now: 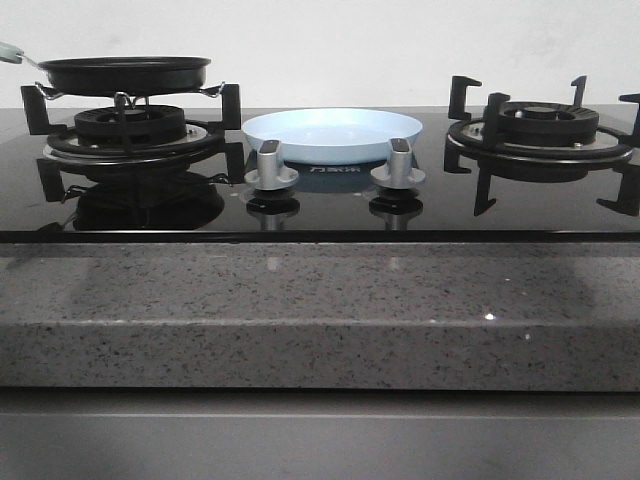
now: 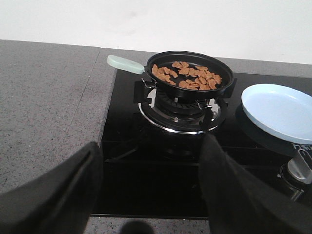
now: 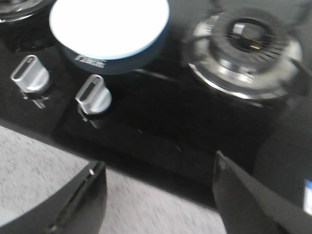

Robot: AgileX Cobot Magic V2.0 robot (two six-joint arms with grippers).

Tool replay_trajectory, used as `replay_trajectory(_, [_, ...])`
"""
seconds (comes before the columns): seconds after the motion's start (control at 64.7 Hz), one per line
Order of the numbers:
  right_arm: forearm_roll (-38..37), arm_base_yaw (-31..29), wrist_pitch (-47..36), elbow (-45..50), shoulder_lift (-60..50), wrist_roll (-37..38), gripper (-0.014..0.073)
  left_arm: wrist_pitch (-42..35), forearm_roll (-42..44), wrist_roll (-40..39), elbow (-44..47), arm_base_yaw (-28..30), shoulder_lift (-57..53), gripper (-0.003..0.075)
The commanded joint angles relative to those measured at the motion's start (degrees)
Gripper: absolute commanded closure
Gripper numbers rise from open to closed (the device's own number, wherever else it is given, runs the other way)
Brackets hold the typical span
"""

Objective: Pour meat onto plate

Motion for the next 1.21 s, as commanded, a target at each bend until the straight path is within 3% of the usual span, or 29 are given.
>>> replay_trajectory(0.0, [0.48, 1.22, -3.11, -5.68, 4.56, -0.65, 0.0109, -4.83, -0.48, 0.0, -2.06, -0.27, 0.68, 0.0282])
replay_trajectory(0.556, [2.06, 1.36, 8.72, -33.42, 35.37, -0.65, 0.0109, -4.83, -0.48, 0.0, -2.06, -0.27, 0.68, 0.0282])
replay_trajectory(1.19, [1.5, 1.26, 15.07, -59.28, 57.9, -0.65, 0.0109, -4.83, -0.48, 0.0, -2.06, -0.27, 0.68, 0.0282])
